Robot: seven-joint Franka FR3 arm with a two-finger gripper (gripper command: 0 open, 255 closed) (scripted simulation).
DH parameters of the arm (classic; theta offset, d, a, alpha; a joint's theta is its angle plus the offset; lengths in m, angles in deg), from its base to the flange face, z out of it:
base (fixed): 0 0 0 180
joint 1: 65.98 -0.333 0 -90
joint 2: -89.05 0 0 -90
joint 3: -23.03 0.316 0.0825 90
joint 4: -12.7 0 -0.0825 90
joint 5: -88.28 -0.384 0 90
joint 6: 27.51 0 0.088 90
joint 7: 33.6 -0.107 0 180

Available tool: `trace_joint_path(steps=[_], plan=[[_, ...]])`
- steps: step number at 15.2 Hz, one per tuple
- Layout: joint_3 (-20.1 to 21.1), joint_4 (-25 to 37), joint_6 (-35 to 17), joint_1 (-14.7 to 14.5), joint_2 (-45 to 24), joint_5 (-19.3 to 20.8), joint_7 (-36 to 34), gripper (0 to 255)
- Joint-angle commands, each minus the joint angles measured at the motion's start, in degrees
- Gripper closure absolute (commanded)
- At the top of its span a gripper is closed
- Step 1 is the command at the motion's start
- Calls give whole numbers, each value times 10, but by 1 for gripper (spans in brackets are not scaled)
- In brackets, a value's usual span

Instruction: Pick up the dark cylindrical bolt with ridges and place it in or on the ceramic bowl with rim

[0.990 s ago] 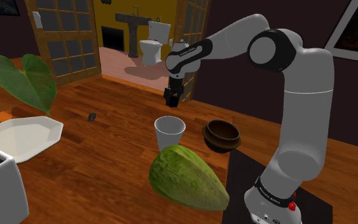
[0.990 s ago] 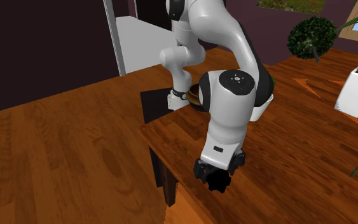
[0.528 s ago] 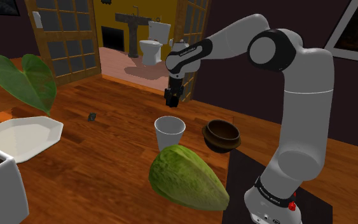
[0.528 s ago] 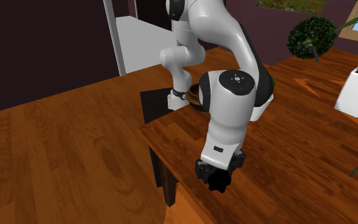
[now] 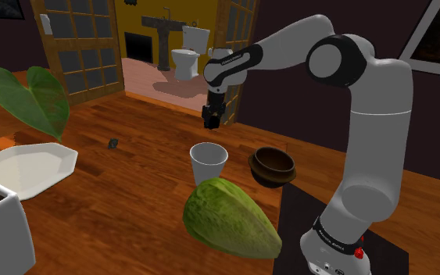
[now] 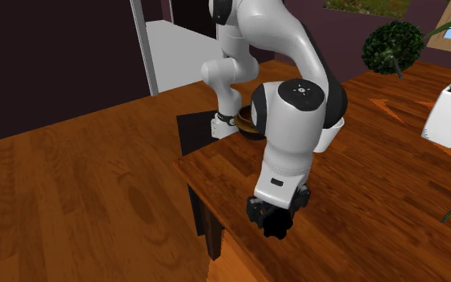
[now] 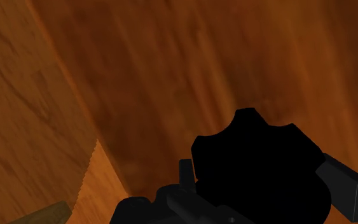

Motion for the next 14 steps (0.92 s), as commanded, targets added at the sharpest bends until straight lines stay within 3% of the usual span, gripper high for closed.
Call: trace_joint_path(steps=[1,14], plan=[[-1,6,13,0,7,2,0,255],[-3,66,102,0,37,9,-6,255]])
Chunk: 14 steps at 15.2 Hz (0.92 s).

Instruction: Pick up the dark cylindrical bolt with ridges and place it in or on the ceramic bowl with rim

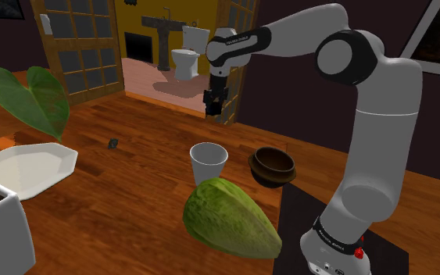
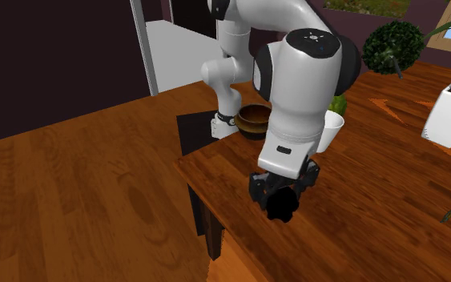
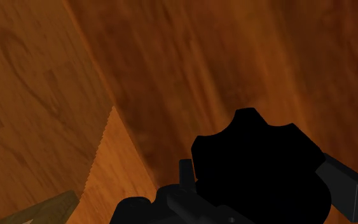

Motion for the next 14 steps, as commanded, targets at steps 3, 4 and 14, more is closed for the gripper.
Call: trace_joint_path(steps=[3,4,14], plan=[[-1,21,29,0,8,2,-1,255],[-1,28,37,1,9,2,-1,255],[-2,100,112,2,13,4,-4,255]])
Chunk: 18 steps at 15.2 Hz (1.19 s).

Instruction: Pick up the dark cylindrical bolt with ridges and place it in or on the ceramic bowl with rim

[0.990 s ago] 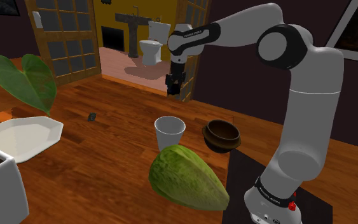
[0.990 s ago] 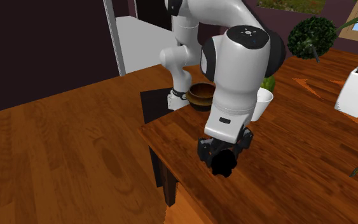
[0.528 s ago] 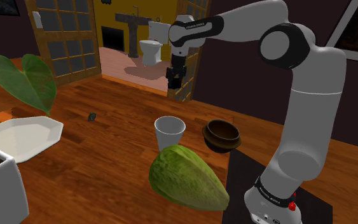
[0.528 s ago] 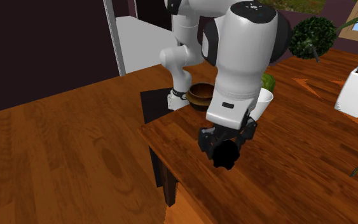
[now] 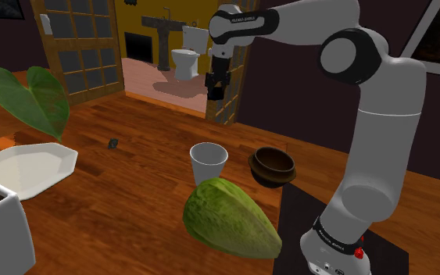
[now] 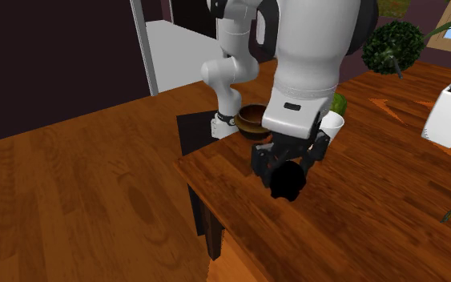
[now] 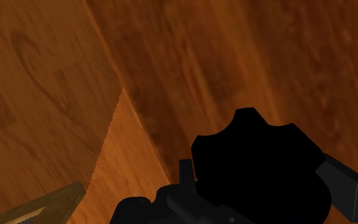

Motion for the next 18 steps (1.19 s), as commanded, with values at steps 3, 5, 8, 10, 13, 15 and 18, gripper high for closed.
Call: trace_joint_path(steps=[3,5,8,10,13,15,18], plan=[[1,-64,-11,-8,53,8,-7,255],[2,-130,-28,-14,103,16,-15,255],[7,-218,-46,-21,175,27,-28,255],[11,-272,-54,-24,221,34,-38,255],[19,-346,-59,-27,290,42,-52,255],[25,-391,-59,-28,336,46,-61,255],[34,-455,-54,-29,405,49,-75,255]])
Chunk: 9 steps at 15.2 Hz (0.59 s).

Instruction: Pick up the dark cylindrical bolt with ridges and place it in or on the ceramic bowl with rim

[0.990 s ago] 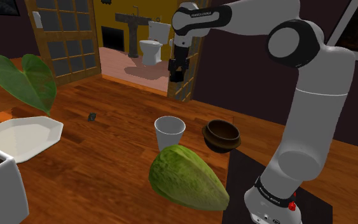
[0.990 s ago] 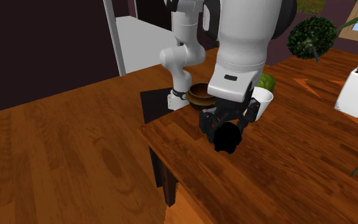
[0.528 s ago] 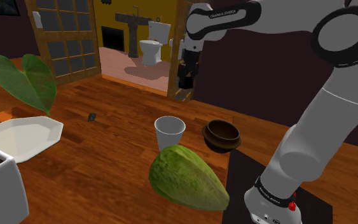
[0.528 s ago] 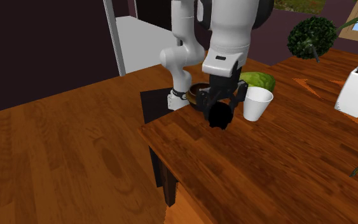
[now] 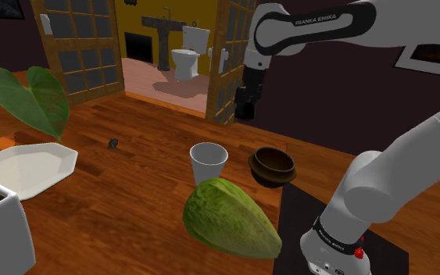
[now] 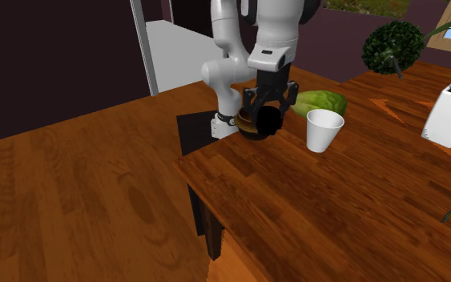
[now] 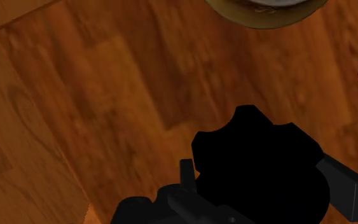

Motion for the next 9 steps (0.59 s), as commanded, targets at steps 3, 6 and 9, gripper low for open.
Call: trace_joint_path(steps=[3,6,9], plan=[[15,-82,14,-2,97,2,-20,255],[27,-135,34,-4,169,-1,-33,255],[39,-181,63,-7,244,-7,-46,255]])
